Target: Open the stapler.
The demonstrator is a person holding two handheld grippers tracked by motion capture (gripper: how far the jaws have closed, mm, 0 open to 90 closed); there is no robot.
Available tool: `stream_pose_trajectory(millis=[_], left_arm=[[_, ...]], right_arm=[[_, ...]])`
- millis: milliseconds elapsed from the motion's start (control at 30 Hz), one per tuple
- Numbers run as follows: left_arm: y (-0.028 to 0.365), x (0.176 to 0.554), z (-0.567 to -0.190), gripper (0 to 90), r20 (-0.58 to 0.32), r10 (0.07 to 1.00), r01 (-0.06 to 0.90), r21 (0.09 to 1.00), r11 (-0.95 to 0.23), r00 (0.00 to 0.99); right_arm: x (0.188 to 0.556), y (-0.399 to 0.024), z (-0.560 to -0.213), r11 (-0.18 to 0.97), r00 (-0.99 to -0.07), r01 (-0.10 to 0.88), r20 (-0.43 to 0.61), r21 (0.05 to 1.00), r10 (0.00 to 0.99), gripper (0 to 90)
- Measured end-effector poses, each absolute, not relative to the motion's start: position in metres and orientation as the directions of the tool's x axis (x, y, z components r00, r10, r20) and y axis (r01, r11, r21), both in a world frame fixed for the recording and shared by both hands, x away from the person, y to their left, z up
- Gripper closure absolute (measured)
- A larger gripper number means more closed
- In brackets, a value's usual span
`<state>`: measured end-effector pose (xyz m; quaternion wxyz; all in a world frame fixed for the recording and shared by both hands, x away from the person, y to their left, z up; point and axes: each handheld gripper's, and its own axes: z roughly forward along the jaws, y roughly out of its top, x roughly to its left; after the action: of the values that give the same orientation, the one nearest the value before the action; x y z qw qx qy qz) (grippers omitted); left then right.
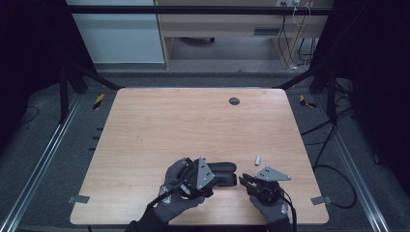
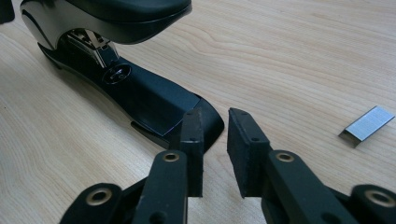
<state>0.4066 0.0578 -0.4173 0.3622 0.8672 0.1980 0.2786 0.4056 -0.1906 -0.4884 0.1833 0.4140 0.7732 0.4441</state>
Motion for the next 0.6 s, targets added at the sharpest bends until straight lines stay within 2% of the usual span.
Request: stream_pose_trajectory(millis=[300, 600], left_arm=[[0.045, 0.413, -0.424, 28.3, 0.361, 0.523, 0.135, 0.711, -0.690, 0.772], [0.036, 0.416, -0.431, 28.3, 0.375, 0.505, 0.126, 0.693, -0.710, 0.778]], right_arm=[[0.405, -0.186, -0.490, 0.270, -0.609, 0.467, 0.084, 0.842, 0.789, 90.0], [0.407, -0.184, -0.491, 0.277, -0.619, 0.470, 0.090, 0.838, 0.780, 90.0]])
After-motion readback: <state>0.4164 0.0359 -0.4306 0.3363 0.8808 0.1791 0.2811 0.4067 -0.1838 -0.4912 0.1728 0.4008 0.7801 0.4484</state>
